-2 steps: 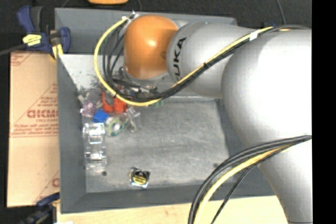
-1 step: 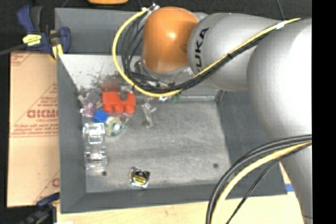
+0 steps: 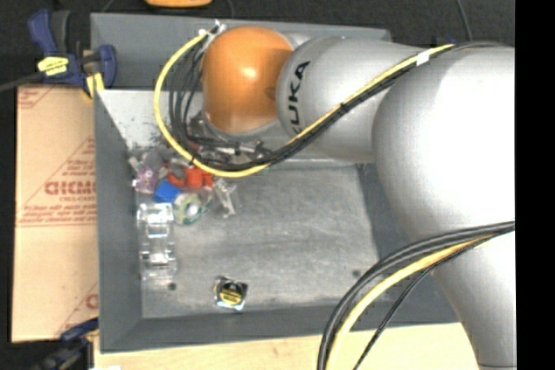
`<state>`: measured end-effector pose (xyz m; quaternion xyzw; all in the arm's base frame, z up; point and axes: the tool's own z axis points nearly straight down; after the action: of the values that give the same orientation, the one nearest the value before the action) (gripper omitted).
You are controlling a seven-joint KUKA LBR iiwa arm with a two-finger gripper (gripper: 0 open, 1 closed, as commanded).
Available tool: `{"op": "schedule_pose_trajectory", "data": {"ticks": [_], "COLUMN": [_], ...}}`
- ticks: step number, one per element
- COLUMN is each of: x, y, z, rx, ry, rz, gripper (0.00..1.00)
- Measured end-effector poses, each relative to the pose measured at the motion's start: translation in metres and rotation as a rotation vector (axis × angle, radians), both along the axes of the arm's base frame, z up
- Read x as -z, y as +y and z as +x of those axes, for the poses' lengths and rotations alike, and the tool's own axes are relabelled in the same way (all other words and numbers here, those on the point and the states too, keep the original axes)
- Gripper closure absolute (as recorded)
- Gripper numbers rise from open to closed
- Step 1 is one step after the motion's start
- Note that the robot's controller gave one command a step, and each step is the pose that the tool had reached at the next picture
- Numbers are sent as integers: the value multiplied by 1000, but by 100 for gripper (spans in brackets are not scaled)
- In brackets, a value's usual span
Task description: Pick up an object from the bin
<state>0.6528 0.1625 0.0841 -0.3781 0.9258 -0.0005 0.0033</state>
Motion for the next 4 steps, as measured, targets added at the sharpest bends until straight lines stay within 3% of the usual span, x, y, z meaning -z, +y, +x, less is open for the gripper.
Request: {"op": "schedule_pose_trajectory", "data": {"ticks": [1, 2, 3, 4], "x": [0, 1, 0, -5], "y": [1, 1, 1, 18], "z": [-1, -2, -1, 1], "rx": [5, 5, 8, -16], "ry": [3, 10, 3, 1], "rz": [2, 1, 3, -2], "gripper": [100, 0, 100, 100]}}
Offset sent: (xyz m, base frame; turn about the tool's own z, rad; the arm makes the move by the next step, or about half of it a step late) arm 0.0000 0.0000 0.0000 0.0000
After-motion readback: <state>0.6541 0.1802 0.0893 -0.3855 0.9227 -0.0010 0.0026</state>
